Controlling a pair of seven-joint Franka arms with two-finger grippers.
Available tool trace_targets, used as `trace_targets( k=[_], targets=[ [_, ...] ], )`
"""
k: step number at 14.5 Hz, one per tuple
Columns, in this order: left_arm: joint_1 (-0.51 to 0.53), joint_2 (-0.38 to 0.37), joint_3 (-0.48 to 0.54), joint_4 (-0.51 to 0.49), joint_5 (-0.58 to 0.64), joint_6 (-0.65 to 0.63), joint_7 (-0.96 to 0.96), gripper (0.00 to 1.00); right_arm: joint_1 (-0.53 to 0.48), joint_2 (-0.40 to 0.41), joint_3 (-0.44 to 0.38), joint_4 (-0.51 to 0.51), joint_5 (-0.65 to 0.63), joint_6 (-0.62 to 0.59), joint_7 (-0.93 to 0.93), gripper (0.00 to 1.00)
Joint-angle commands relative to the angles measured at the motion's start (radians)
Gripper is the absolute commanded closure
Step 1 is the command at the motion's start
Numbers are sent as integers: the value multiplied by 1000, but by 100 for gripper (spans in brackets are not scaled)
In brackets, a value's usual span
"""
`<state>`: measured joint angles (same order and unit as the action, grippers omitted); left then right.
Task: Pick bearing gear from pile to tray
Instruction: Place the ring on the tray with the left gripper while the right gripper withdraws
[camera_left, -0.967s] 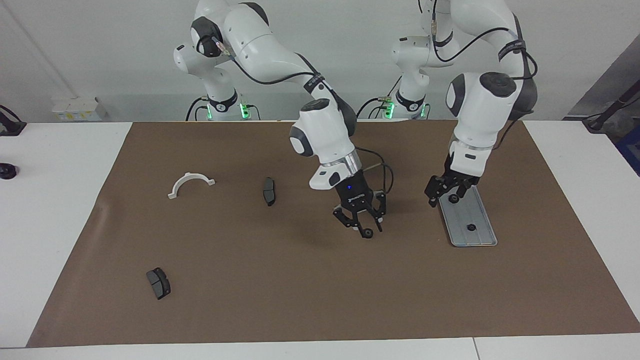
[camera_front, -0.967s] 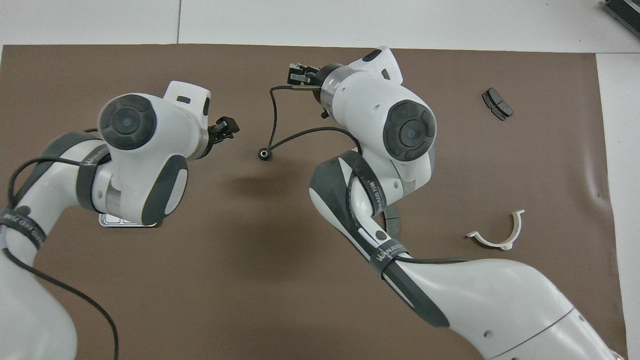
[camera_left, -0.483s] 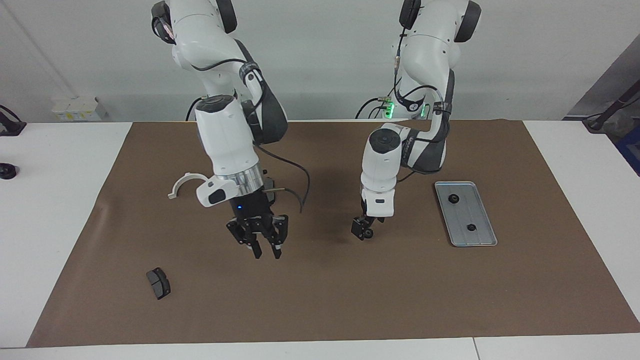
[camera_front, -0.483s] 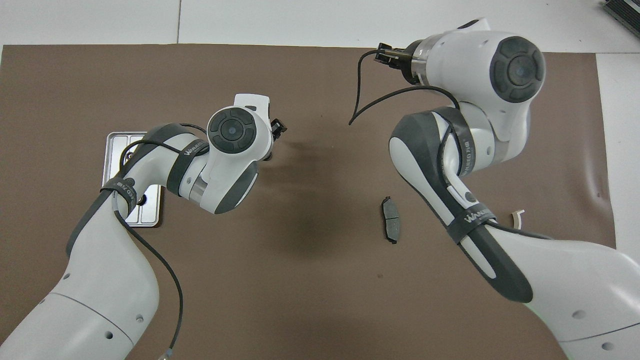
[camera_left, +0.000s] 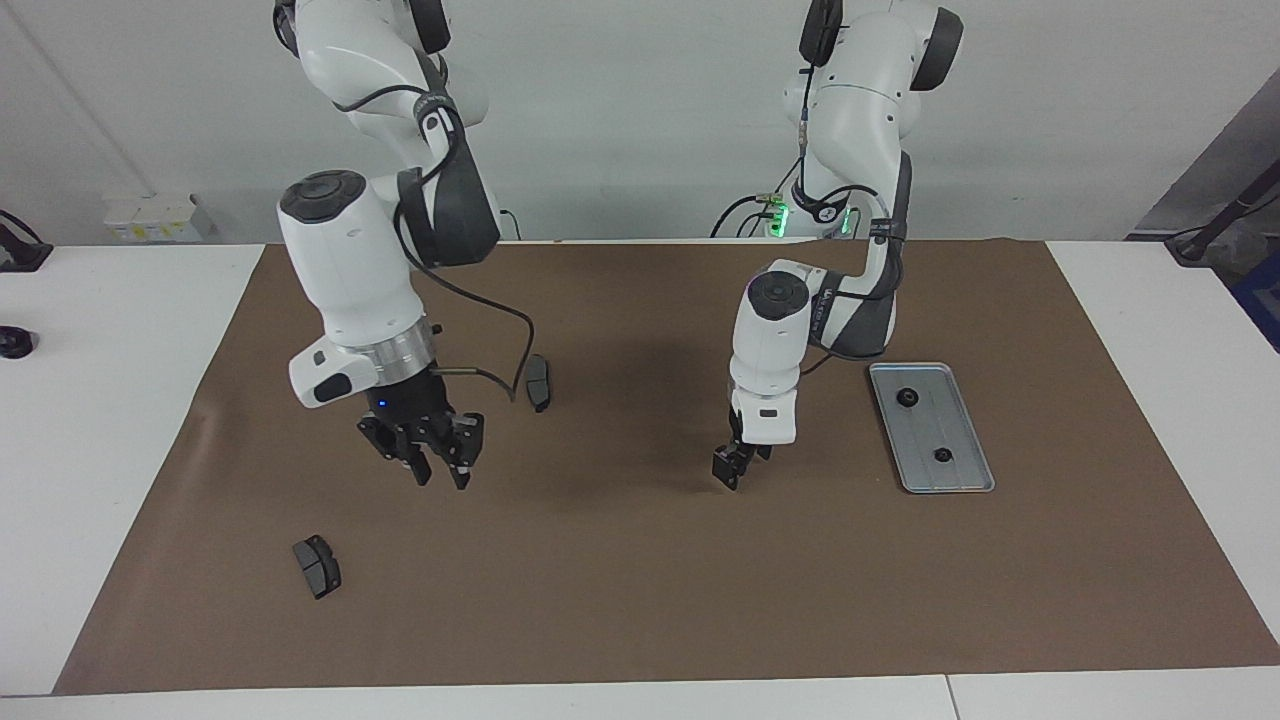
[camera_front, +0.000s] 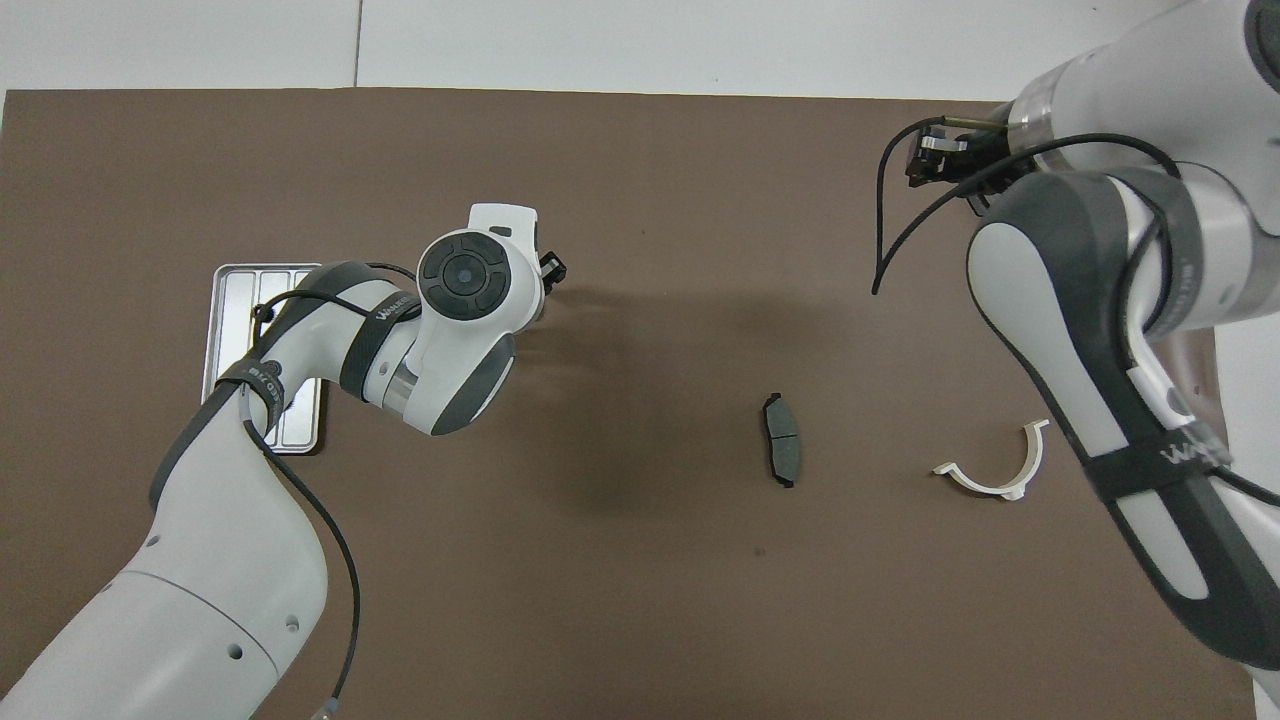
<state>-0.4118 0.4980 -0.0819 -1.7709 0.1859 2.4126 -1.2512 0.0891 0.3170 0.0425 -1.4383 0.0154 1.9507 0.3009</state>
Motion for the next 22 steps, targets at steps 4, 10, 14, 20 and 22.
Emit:
trace_targets(
  k=[4,10,14,20,22],
  targets=[
    [-16,-19,7,-33,21,28,-27,67,-32,-251,16,-201,-5,-154,-80,50],
    [13,-33,8,54,21,-120,71,100,-37,-314,16,-226,-5,-257,-89,50],
    [158,-235,2,-47,-75,-177,334,100,-77,-311,14,-223,11,-251,-262,29],
    [457,-338,5,-111,-207,-337,934,100,-94,-311,14,-225,12,-243,-342,0],
    [522,-375,7,-229,-210,-229,1060,100,-94,-309,14,-225,12,-242,-338,0]
  ],
)
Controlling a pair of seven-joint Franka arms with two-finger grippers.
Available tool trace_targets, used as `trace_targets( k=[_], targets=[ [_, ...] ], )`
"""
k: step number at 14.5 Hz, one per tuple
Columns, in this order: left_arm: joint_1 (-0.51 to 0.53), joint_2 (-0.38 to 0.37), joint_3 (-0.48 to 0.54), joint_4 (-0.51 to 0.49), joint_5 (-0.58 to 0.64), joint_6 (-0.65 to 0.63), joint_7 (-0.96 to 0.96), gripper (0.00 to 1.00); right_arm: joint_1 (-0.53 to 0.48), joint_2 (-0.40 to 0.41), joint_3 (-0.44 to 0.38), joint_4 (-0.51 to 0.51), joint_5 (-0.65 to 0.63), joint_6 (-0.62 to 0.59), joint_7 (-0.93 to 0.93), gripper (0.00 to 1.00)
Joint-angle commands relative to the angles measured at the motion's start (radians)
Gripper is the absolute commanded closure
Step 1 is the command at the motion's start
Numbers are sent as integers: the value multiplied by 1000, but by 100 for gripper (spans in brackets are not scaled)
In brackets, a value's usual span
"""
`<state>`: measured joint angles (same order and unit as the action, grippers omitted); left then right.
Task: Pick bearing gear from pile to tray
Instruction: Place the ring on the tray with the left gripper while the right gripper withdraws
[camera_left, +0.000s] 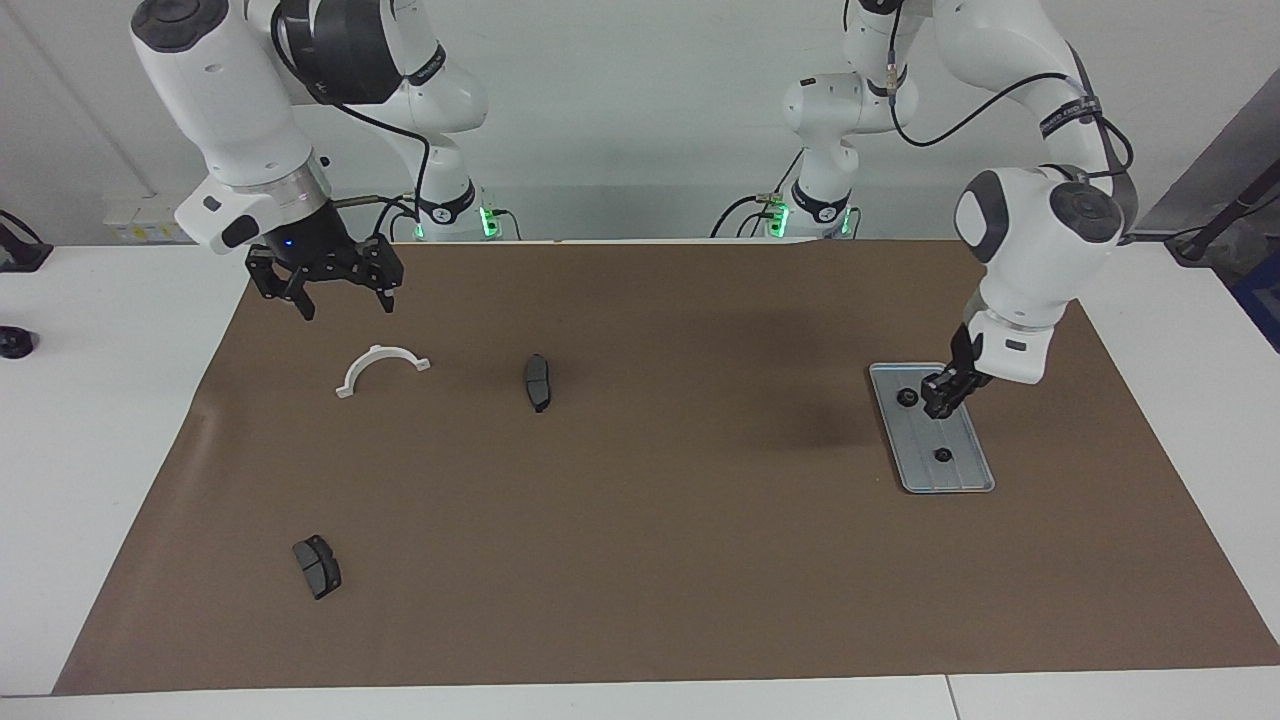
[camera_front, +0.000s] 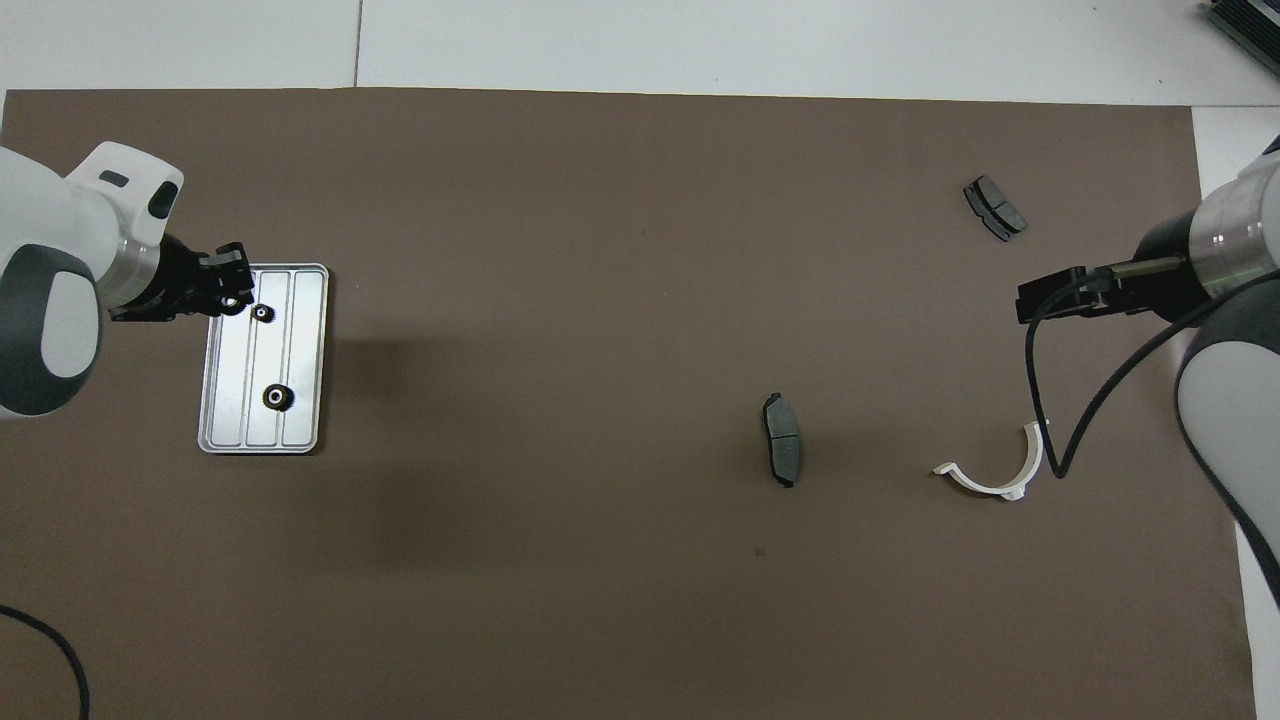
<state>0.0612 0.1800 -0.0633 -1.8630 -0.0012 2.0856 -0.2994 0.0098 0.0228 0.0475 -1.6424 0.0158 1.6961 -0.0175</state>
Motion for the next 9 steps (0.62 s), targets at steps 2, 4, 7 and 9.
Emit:
trace_targets(
  k=[2,4,7,9],
  targets=[
    [88,-77,-12,-249,-23,219,146,100,-13,-15,9,-22,12,34,-7,0],
    [88,-76,-12,-290,-25,240,146,100,-2,-14,11,-23,12,48,59,0],
    [89,-77,-10,-352,-23,292,148,100,12,-14,11,-23,12,62,131,0],
    [88,-77,-10,-378,-23,312,148,97,13,-18,14,-36,12,57,157,0]
  ],
)
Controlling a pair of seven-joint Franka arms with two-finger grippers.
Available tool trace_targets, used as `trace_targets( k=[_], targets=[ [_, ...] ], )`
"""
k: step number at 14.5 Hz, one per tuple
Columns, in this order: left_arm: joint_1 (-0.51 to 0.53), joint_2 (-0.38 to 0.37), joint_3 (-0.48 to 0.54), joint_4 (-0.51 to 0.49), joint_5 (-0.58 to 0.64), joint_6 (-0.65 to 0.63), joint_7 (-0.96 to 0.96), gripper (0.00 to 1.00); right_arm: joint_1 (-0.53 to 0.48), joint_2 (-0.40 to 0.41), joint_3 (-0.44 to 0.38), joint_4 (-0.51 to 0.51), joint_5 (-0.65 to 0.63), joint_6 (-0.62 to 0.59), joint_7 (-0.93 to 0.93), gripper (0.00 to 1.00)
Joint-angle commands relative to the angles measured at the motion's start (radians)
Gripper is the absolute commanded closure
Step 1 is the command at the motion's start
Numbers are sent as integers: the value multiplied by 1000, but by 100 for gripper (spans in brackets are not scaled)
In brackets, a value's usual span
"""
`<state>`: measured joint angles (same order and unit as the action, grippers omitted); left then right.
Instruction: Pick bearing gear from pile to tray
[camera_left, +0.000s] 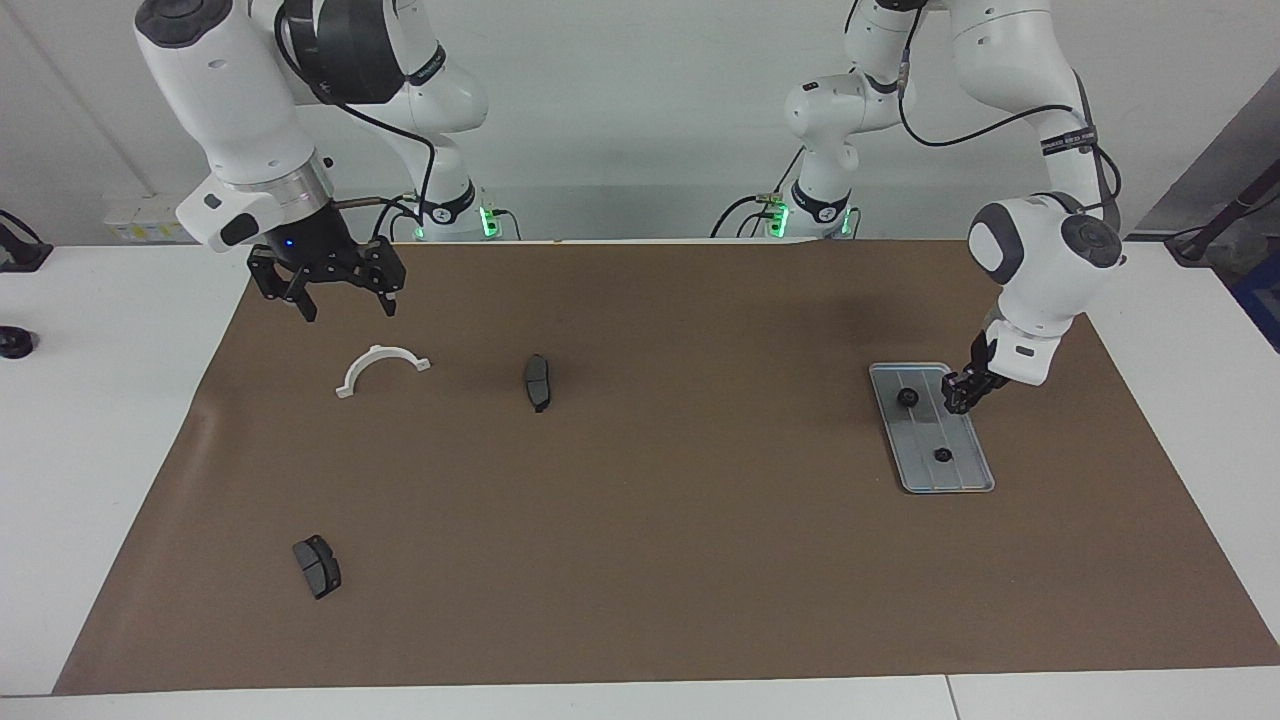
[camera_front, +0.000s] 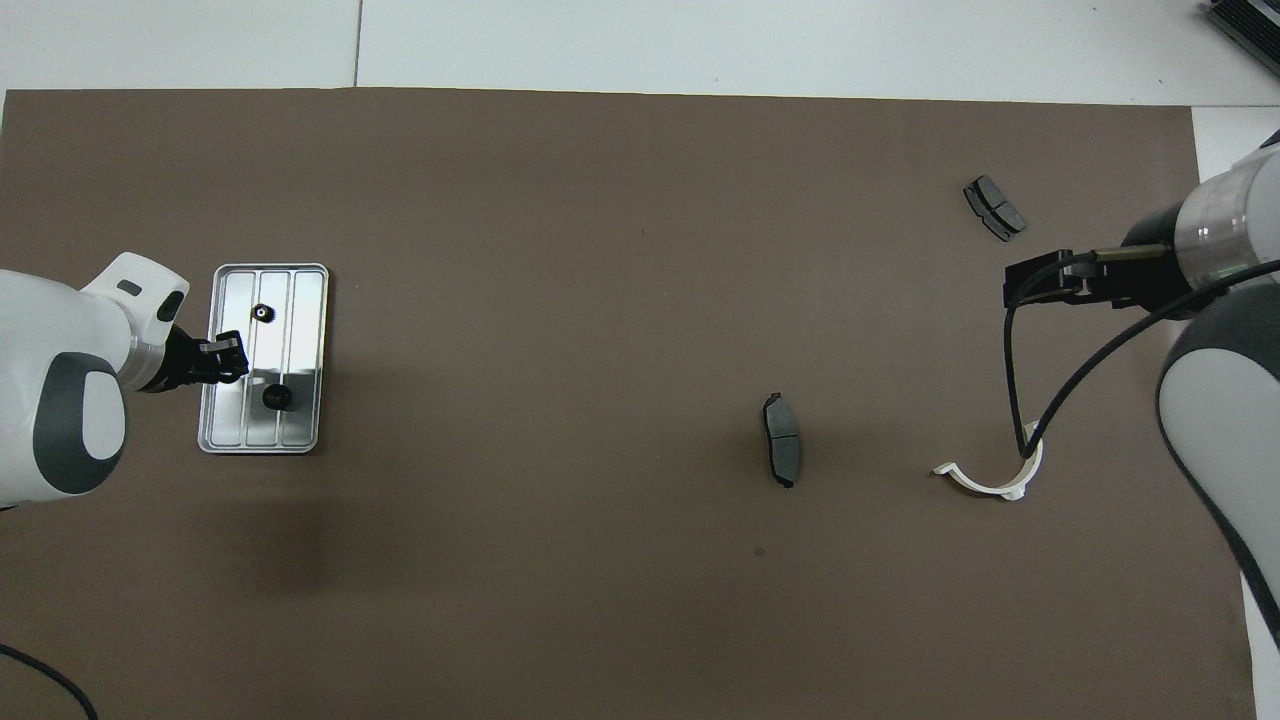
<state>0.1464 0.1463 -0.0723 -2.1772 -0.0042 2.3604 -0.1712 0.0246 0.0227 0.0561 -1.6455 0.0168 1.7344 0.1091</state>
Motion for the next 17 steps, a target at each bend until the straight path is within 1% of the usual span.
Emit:
trace_targets(
  k=[1,2,3,4,5,7,11,14,16,17],
  targets=[
    [2,-44,-1,-64,-20,39,35,91,-2,-23,5,-46,11,17,24,0],
    [5,-44,-1,-64,-20,39,60,87,-3,-27,5,-51,11,7,20,0],
    [5,-40,-1,-64,-20,40,68,70,-3,-30,7,-57,11,7,20,0],
    [4,-39,-1,-62,-20,46,73,12,-5,-30,5,-57,11,5,20,0],
    [-2,-34,-1,-49,-20,34,73,0,-3,-30,7,-56,11,7,20,0],
    [-11,-31,-4,-1,-20,10,73,0,-3,-27,10,-48,11,11,21,0],
    [-22,-47,-10,120,-17,-119,99,0,-17,-27,8,-48,11,10,23,0],
    [-76,-74,-7,223,-2,-252,179,0,-11,-27,8,-48,11,10,21,0],
    [-108,-103,-10,256,65,-344,235,0,-11,-27,8,-48,11,10,21,0],
    [-131,-119,-11,257,69,-369,236,0,-12,-27,8,-48,11,10,21,0]
  ],
)
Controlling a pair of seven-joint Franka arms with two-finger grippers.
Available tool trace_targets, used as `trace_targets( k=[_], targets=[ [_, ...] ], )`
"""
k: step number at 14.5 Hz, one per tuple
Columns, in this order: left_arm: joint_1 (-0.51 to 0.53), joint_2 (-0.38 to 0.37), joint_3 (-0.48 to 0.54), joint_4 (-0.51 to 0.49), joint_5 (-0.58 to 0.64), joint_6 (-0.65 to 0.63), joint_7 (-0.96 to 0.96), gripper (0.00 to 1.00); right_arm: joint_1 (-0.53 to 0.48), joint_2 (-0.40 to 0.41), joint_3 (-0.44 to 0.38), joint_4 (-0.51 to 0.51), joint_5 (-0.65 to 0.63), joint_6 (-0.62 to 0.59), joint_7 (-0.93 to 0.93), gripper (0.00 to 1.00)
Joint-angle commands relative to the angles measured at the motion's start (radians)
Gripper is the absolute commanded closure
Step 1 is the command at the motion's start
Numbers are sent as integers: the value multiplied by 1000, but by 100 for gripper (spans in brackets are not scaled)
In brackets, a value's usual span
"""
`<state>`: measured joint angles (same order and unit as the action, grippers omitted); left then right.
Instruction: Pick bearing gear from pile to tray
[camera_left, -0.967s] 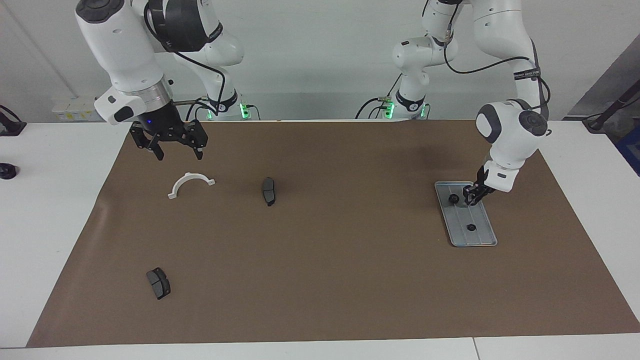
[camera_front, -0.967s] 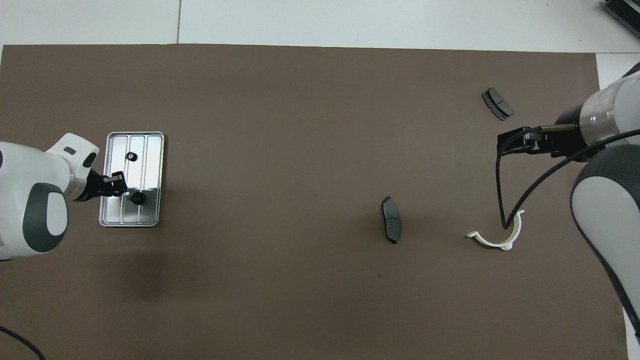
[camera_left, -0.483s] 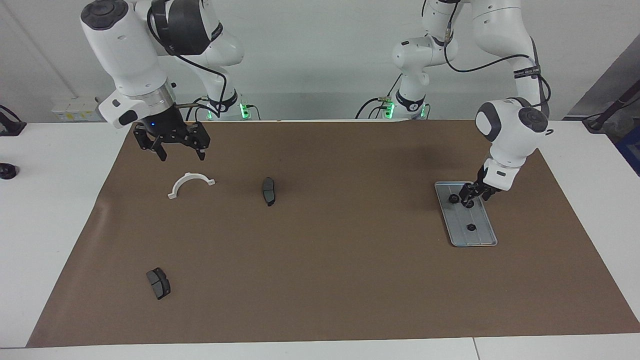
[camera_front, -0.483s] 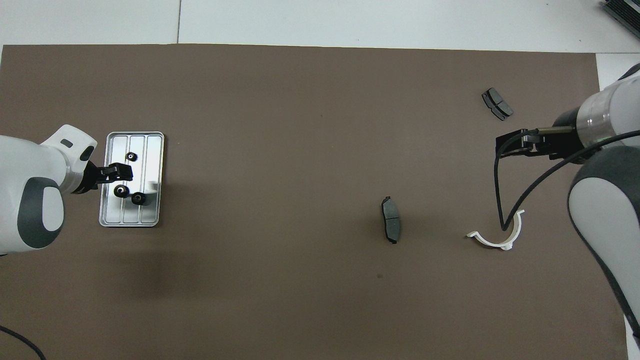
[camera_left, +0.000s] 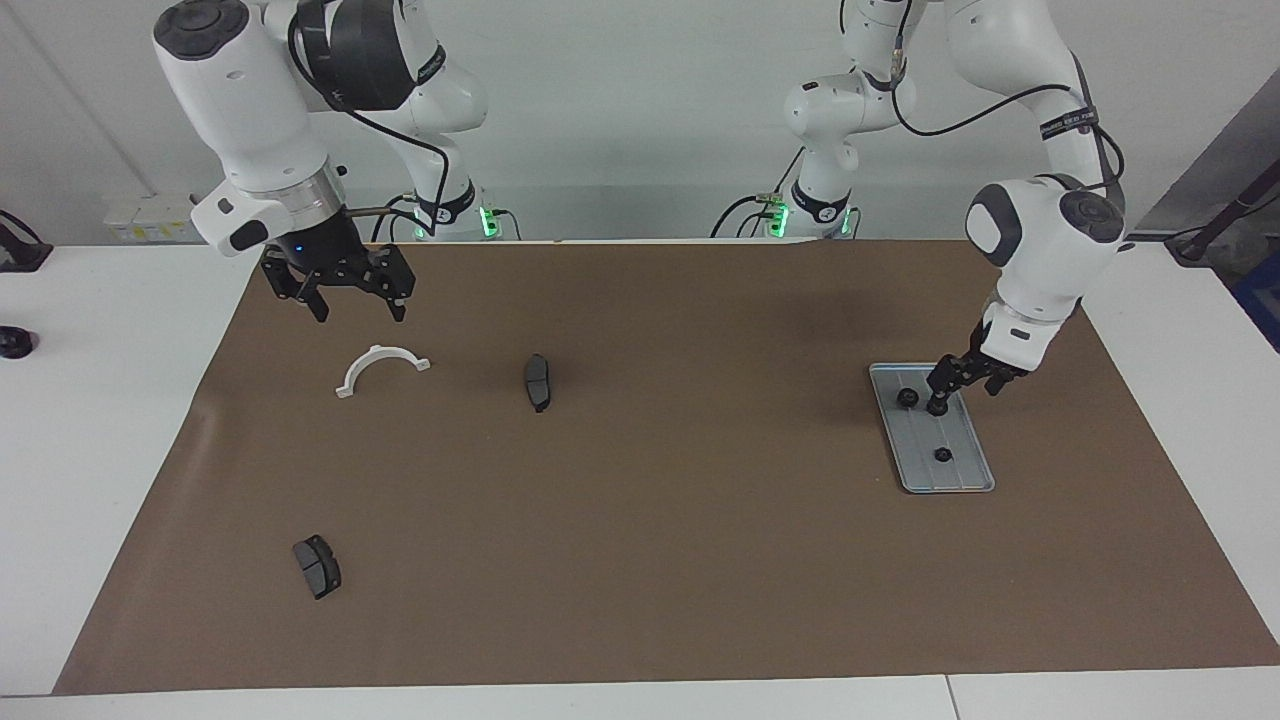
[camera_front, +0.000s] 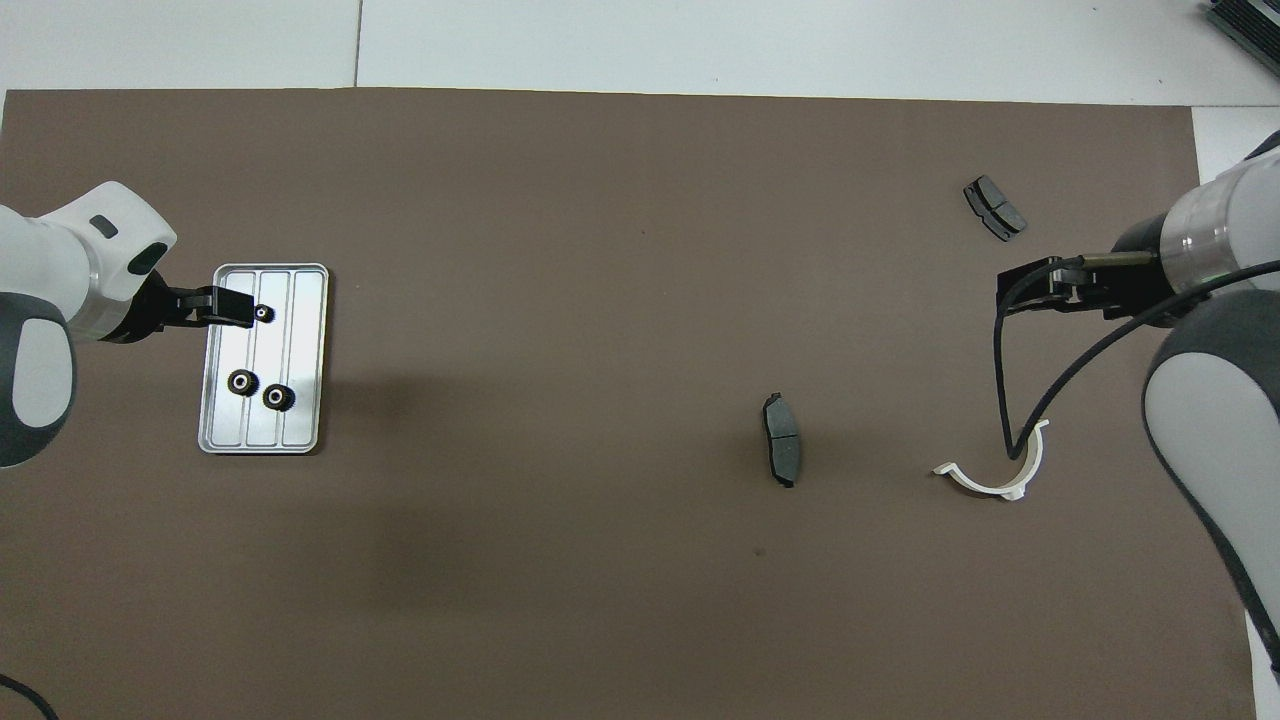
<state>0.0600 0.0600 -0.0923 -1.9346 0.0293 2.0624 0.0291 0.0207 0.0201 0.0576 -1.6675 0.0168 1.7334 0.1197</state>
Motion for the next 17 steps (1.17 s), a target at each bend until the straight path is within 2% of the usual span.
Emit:
trace_targets(
  k=[1,3,7,9,12,17],
  targets=[
    [-63,-49,10,6,35,-90,29,0,-8,-25,7,-26,11,11,12,0],
    [-106,-84,6,-16,35,-158,14,0,-10,-25,7,-26,11,11,11,0],
    [-109,-143,6,3,23,-226,5,0,-8,-25,7,-26,11,11,11,0],
    [-97,-154,13,60,-11,-275,2,0,-8,-25,7,-26,11,11,11,0],
    [-86,-144,19,211,-26,-451,2,0,-8,-25,7,-26,11,11,11,0],
    [-82,-137,22,265,-55,-462,9,0,-8,-25,7,-26,11,11,11,0]
  ],
)
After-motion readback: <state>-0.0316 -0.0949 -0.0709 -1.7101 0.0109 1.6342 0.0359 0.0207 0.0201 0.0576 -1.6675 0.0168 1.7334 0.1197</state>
